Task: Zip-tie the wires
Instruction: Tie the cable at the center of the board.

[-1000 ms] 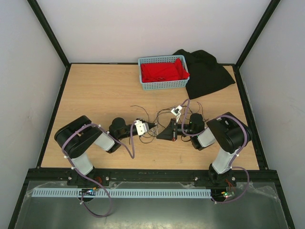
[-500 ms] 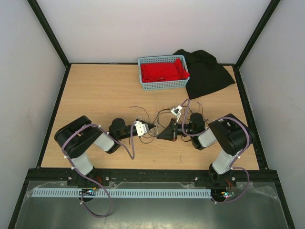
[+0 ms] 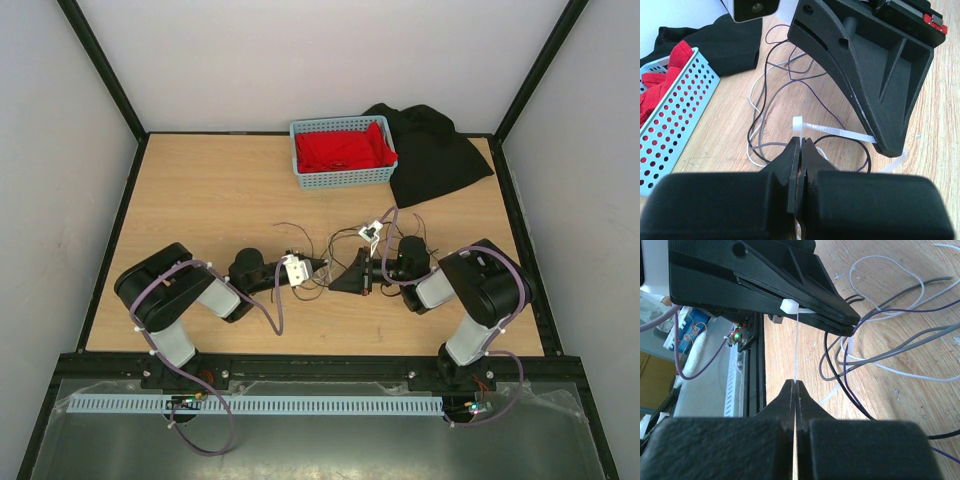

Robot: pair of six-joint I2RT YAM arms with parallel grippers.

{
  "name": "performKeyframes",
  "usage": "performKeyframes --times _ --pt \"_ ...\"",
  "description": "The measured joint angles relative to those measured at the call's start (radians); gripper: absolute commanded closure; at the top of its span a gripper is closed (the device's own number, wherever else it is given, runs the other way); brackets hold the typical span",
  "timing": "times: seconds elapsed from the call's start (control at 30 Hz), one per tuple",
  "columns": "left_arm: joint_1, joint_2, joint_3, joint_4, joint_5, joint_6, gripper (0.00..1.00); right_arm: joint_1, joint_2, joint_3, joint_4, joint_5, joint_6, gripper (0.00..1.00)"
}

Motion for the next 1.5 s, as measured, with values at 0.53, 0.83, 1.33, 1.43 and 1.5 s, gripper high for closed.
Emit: performKeyframes --times 0.53,0.83,1.33,1.43,1.5 --pt "0.0 0.0 0.0 0.0 -0.018 0.0 1.0 0.0 -0.016 -0.002 -0.032 0.0 -0.019 1.0" --pt "-0.004 0.0 0.0 0.0 -0.018 0.0 1.0 0.0 -0.016 -0.001 -0.034 0.0 -0.02 1.0" --pt "-0.005 0.011 0.002 0.0 -0.03 0.0 1.0 0.001 -0.04 -0.001 -0.035 -0.001 -0.023 1.0" --pt "-0.005 0.012 0.002 0.0 -0.03 0.0 1.0 0.001 -0.04 -0.001 -0.039 0.0 -0.024 1.0" --pt "-0.005 0.012 0.002 0.0 -0.03 0.0 1.0 0.001 -0.04 -0.001 -0.039 0.0 -0.024 1.0"
